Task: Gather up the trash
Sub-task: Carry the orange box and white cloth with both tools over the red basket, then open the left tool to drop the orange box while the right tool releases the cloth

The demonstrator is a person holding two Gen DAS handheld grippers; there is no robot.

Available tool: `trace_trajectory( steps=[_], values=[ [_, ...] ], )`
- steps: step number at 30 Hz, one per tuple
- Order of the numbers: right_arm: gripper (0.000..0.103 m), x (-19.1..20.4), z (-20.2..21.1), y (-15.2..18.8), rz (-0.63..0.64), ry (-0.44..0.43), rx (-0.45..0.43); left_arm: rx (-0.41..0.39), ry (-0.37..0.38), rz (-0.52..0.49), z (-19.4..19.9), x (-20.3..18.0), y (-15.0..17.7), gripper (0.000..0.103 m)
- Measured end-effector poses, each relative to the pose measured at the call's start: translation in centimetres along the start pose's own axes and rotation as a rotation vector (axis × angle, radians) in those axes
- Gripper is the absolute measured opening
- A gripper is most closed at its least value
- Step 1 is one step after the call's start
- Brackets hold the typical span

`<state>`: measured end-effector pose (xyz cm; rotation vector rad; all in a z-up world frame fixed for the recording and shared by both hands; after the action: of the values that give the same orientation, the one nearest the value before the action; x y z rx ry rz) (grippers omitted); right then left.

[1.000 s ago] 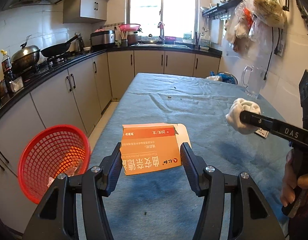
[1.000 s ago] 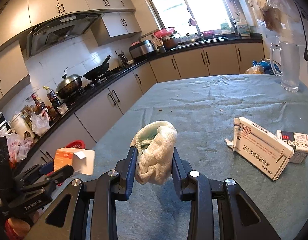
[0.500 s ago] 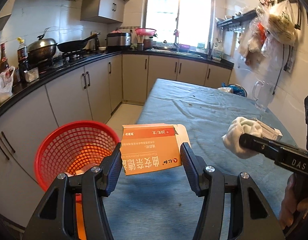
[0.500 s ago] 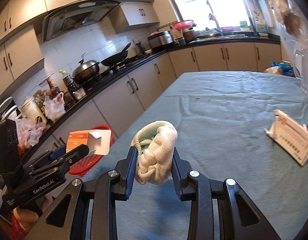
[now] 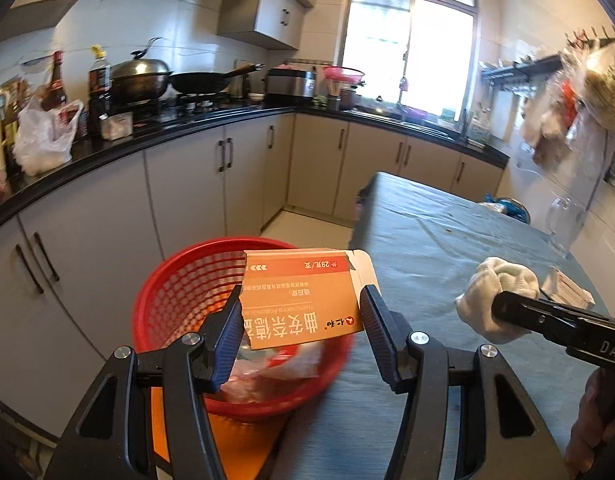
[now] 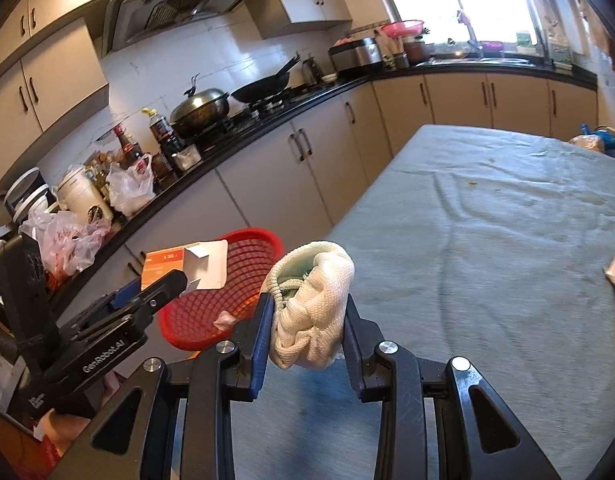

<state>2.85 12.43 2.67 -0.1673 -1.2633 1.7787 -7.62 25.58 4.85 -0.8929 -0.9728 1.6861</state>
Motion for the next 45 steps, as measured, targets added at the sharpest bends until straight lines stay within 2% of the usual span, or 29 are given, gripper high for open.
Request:
trace_trajectory(
  steps=[8, 19, 25, 33, 37, 45],
  values=[
    [0.035, 3.9, -3.4, 0.0, 0.042, -0.035, 0.054, 0.012, -0.045, 0.063, -0.9, 4.2, 0.6, 0.056],
    [0.036, 7.1, -7.1, -0.1, 0.061, -0.076, 0.109, 0.050, -0.072, 0.094, -2.8, 6.9, 1.8, 0.056],
    [0.038, 7.5, -8.8, 0.2, 0.036, -0.086, 0.147, 0.083, -0.043, 0.143, -3.7, 8.5, 2.1, 0.056],
    [0.042, 8.1, -10.1, 0.2, 0.038, -0.070, 0.165, 0.088, -0.035, 0.145, -3.7, 8.7, 1.9, 0.057],
    [0.054, 7.6, -10.2, -0.1, 0.016, -0.068, 0.157, 0.090, -0.033, 0.139, -3.8, 8.6, 1.9, 0.060],
    [0.054, 6.6, -8.8, -0.8, -0.009, -0.067, 0.126, 0.086, -0.030, 0.132, -3.5, 8.2, 1.7, 0.061]
  ],
)
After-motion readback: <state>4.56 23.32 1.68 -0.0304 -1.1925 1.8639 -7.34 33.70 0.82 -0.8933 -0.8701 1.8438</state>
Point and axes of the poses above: each gripper's, at about its wrist camera, not at the fingertips, and z roughly against the way its jaws point, x to its left, y to its underside, the point moved 3 cm from there along -z, roughly the way its jaws point, and after that the axes turned 7 degrees about -x, right-handed, at the moved point
